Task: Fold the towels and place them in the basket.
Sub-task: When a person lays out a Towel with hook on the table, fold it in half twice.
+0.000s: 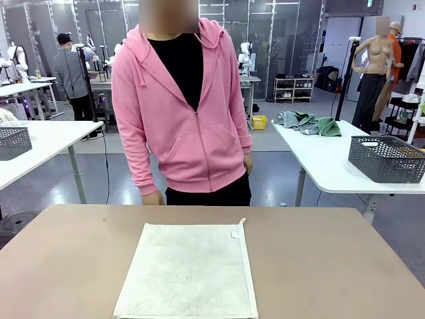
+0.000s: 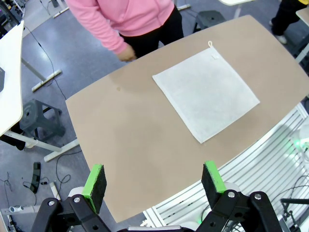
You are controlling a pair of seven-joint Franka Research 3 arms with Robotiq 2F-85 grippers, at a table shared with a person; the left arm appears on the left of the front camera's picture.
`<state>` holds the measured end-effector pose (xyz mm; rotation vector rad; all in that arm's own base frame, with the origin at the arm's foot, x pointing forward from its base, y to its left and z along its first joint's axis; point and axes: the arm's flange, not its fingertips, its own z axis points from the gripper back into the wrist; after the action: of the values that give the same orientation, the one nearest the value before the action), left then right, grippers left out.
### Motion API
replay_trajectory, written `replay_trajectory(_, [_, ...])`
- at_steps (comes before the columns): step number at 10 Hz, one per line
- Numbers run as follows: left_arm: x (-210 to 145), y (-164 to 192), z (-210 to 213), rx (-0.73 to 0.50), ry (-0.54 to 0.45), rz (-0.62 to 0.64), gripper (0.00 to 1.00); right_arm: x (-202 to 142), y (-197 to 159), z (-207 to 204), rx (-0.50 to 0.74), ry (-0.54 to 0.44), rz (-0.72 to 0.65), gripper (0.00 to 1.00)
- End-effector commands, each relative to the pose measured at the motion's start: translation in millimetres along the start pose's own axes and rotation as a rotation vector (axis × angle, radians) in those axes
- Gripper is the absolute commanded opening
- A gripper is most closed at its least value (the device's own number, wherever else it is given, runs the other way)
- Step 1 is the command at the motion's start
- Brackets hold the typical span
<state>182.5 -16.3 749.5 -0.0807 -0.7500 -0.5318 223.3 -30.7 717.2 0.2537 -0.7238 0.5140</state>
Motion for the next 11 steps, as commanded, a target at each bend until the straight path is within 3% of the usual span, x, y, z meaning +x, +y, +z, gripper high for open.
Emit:
replay_trajectory(1, [1.8,0.3,0.0,-0.001,0.004,-0.011,1.00,0.0,0.5,0.5,0.008,0.001,0.005,1.00])
replay_trajectory(2, [0.0,0.0,0.0,0.000,0.000,0.000,1.00,0.0,0.5,0.5,0.008,0.001,0.005,1.00])
replay_trajectory(3, [6.8,-11.6,-4.5,0.048,0.056,-0.116,1.00,0.0,0.0,0.0,0.000,0.000,0.000,1.00])
replay_trajectory(6, [30.4,-65.8,-69.6,0.000,0.267,-0.512,1.00,17.1,54.8,-82.6,0.067,0.281,0.305,1.00])
replay_trajectory(8, [20.7,-89.4,-112.5,-0.109,0.269,-0.656,1.00,15.5,88.1,-137.8,0.110,0.394,0.447,1.00])
replay_trajectory(11, [-6.5,-111.9,-178.3,-0.260,0.220,-0.767,1.00,-2.7,122.8,-219.6,0.161,0.432,0.626,1.00])
